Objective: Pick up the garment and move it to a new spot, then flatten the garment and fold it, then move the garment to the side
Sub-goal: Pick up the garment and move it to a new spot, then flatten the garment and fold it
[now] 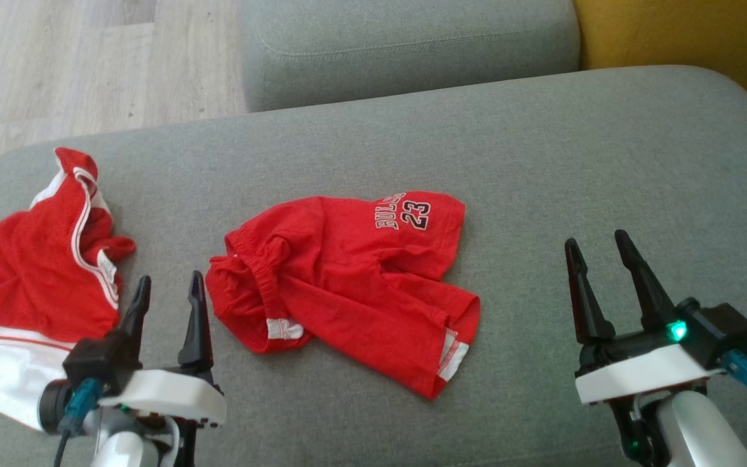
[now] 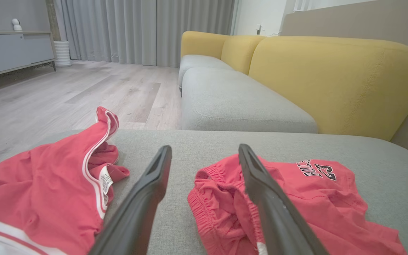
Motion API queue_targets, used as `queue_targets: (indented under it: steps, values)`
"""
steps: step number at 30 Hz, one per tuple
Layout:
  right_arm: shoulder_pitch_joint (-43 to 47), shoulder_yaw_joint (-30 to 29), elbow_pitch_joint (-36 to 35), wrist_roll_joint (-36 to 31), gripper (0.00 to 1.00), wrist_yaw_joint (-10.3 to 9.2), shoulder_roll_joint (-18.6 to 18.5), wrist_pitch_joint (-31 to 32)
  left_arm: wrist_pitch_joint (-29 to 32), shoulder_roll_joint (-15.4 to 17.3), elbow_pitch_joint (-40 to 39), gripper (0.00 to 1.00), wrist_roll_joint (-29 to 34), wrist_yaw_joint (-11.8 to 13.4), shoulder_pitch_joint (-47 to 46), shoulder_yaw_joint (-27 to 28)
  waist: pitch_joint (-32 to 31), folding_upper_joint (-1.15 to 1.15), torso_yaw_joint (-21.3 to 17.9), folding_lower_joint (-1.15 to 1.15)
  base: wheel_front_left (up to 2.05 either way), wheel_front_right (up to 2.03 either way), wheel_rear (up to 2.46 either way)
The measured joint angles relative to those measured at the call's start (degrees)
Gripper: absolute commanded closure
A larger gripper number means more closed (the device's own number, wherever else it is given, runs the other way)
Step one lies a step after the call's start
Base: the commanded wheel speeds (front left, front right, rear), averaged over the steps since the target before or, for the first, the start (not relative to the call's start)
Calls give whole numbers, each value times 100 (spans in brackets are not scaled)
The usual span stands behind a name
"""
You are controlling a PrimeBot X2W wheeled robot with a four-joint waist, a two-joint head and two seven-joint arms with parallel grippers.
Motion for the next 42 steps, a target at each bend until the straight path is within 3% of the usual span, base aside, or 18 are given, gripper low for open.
queue_targets:
  steps: [19,23,30,36,42]
  values:
    - [-16,136,336,147,0,0,-41,13,0,-299,60,0,380,-364,6,436,-28,0,25,0,0,0,0]
    - [-32,494,579,665,0,0,-77,456,0,-335,59,0,446,-394,8,541,-30,0,109,0,0,0,0]
    - [-61,1885,626,1964,0,0,-456,2083,0,-392,67,0,498,-448,13,582,-25,0,411,0,0,0,0]
    - [-68,2161,753,2455,0,0,-594,3120,-1,-426,104,0,505,-498,18,648,-34,0,699,0,0,0,0]
    - [-67,2037,1079,2549,0,0,-589,3427,-1,-479,187,0,505,-568,21,695,-25,0,1038,0,0,0,0]
